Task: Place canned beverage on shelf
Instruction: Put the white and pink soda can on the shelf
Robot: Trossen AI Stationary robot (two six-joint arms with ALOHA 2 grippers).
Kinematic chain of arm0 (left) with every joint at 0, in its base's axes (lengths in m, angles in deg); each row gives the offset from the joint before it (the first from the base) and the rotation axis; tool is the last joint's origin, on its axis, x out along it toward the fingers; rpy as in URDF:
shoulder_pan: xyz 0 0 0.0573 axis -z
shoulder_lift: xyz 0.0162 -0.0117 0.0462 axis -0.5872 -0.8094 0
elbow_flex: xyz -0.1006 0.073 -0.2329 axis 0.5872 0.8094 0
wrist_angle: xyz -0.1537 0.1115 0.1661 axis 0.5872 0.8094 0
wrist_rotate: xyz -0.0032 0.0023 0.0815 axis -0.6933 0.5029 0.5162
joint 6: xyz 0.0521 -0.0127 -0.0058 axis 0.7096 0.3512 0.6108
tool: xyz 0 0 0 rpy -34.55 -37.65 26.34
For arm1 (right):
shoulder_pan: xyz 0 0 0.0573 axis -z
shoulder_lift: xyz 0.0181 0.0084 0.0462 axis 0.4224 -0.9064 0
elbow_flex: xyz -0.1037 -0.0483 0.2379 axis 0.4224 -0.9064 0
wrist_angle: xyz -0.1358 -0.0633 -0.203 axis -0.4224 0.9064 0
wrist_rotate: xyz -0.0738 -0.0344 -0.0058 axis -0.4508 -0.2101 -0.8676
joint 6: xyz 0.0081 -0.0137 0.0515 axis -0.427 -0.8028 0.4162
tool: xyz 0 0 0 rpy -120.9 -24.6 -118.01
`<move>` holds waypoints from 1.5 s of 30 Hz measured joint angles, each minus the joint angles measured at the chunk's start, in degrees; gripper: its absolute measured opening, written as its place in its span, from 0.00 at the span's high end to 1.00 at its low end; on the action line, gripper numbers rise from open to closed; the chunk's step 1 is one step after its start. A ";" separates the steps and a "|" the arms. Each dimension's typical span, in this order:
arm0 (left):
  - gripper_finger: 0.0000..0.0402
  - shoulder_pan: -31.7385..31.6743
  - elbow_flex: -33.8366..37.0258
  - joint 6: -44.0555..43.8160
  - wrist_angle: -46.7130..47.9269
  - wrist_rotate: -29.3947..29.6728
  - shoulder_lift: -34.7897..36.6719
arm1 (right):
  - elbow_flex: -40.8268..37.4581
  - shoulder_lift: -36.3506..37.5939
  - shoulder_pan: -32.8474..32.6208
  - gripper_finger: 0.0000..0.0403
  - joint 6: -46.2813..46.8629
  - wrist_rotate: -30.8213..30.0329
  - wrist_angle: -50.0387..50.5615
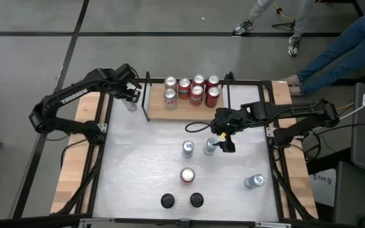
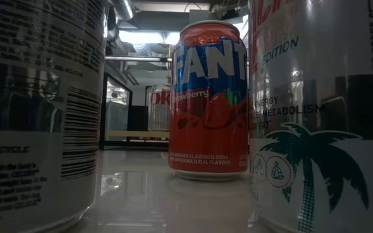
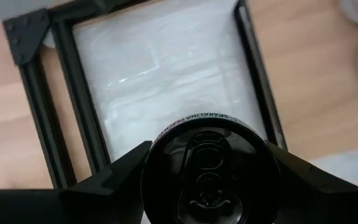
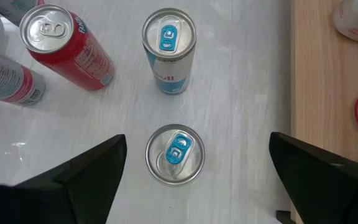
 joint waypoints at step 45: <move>0.41 34.39 -17.96 13.11 -1.52 -22.54 -4.99 | 0.00 0.00 0.00 0.05 0.03 0.02 -1.79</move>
